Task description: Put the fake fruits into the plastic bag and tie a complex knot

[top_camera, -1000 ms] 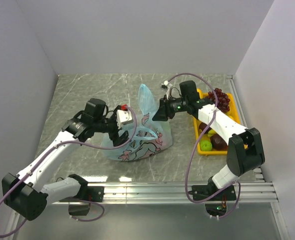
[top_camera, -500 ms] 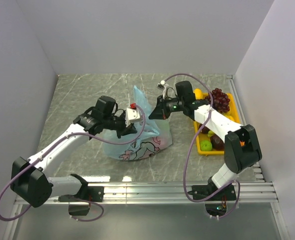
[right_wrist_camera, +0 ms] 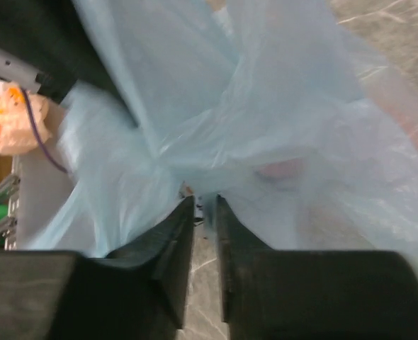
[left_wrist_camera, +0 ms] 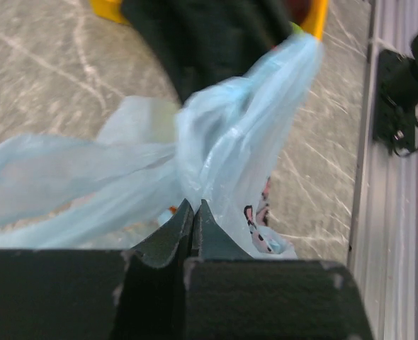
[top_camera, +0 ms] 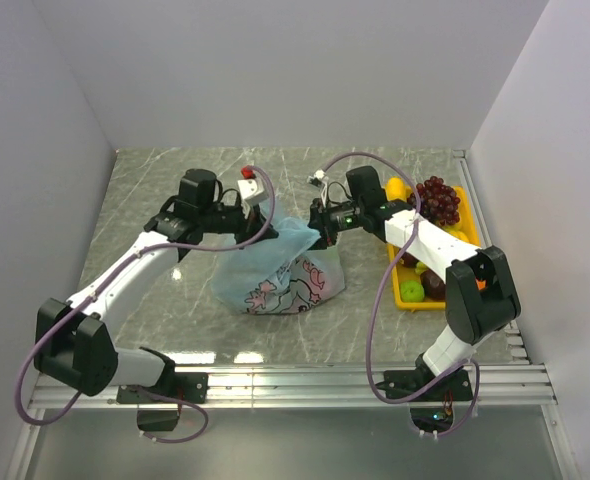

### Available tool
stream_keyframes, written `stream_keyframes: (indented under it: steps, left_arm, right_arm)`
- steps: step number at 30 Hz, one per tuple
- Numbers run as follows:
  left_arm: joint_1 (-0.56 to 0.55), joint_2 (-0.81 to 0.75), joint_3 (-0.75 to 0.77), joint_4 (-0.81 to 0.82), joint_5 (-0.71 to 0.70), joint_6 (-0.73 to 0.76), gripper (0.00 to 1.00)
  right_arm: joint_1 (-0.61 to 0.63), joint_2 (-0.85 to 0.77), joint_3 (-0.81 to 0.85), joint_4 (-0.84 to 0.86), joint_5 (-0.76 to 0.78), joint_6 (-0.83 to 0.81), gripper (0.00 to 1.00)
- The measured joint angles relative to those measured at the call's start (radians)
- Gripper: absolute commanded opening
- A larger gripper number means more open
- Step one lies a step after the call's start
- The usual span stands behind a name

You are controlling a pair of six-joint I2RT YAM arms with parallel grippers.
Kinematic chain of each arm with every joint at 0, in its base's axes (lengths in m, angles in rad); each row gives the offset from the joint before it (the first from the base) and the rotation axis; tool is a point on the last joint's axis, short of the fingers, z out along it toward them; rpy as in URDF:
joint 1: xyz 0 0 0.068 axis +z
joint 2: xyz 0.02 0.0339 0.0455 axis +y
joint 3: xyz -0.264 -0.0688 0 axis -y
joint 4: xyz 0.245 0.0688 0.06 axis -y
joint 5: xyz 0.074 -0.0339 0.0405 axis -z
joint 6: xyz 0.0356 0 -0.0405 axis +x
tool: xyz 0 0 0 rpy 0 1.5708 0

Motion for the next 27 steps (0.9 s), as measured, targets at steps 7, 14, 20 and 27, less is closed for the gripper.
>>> stream_keyframes:
  steps: [7, 14, 20, 27]
  left_arm:
    - [0.047, 0.021, 0.002, 0.044, 0.011, -0.044, 0.01]
    - [0.043, 0.048, 0.016, 0.093, 0.000, -0.085, 0.00]
    - [0.016, 0.080, 0.028, 0.115, -0.006, -0.092, 0.00]
    - [-0.006, 0.095, 0.037, 0.111, 0.012, -0.089, 0.08]
  right_arm:
    - [-0.003, 0.001, -0.002, -0.056, -0.047, -0.093, 0.60]
    - [-0.004, 0.004, -0.002, -0.064, -0.090, -0.110, 0.75]
    - [-0.004, 0.016, -0.002, 0.033, -0.097, -0.007, 0.71]
    - [-0.004, 0.029, -0.002, 0.092, -0.082, 0.022, 0.09]
